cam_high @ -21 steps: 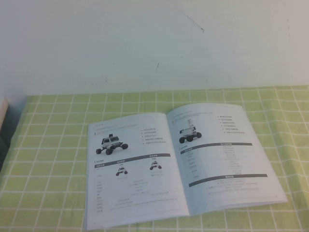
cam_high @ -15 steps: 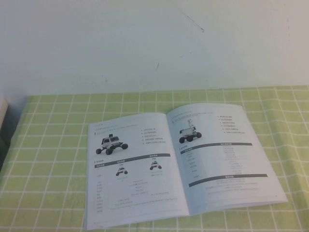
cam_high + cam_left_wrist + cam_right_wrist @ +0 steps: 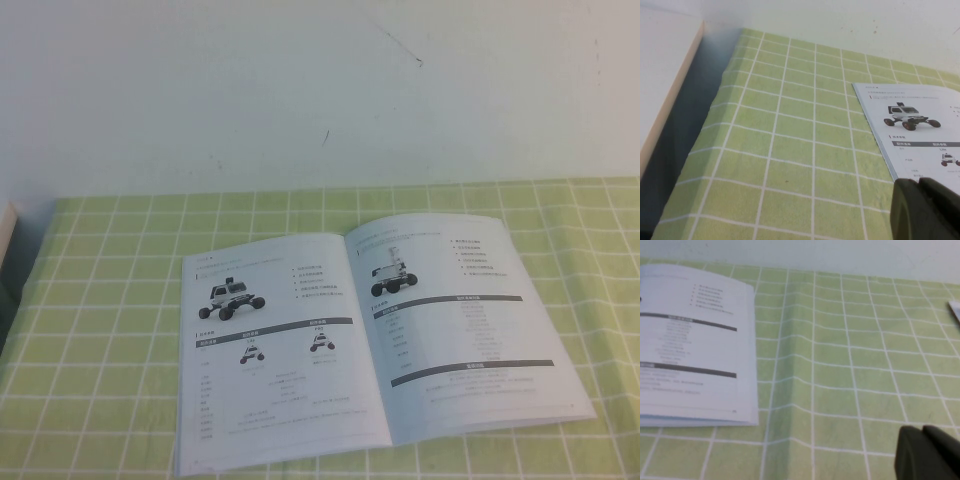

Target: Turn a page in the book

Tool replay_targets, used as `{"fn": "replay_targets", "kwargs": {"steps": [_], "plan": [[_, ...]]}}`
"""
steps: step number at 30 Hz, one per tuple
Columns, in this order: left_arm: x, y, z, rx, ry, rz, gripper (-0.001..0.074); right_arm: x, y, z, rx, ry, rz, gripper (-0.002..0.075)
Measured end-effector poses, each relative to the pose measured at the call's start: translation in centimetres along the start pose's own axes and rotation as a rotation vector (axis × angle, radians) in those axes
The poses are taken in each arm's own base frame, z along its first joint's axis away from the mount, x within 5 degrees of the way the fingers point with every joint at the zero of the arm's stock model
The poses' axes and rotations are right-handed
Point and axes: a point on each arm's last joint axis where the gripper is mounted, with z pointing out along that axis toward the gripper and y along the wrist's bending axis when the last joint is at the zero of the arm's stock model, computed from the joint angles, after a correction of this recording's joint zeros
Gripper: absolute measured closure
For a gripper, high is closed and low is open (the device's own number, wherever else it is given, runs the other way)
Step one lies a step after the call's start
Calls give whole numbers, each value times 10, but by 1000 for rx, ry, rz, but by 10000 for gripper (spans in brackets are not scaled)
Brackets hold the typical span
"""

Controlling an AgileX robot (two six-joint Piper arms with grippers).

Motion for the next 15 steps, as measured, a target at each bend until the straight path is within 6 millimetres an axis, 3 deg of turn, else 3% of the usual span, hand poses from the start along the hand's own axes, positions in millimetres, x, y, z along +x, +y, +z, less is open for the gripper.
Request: {"fn": "replay_targets", "kwargs": {"steps": [6,15], "plan": [[0,0,0,0,0,0,738,-2,7,0,-73,-16,167,729],[0,-1,0,14,1,-38,738,-11,20,-2,-254,-63,589,729]]}}
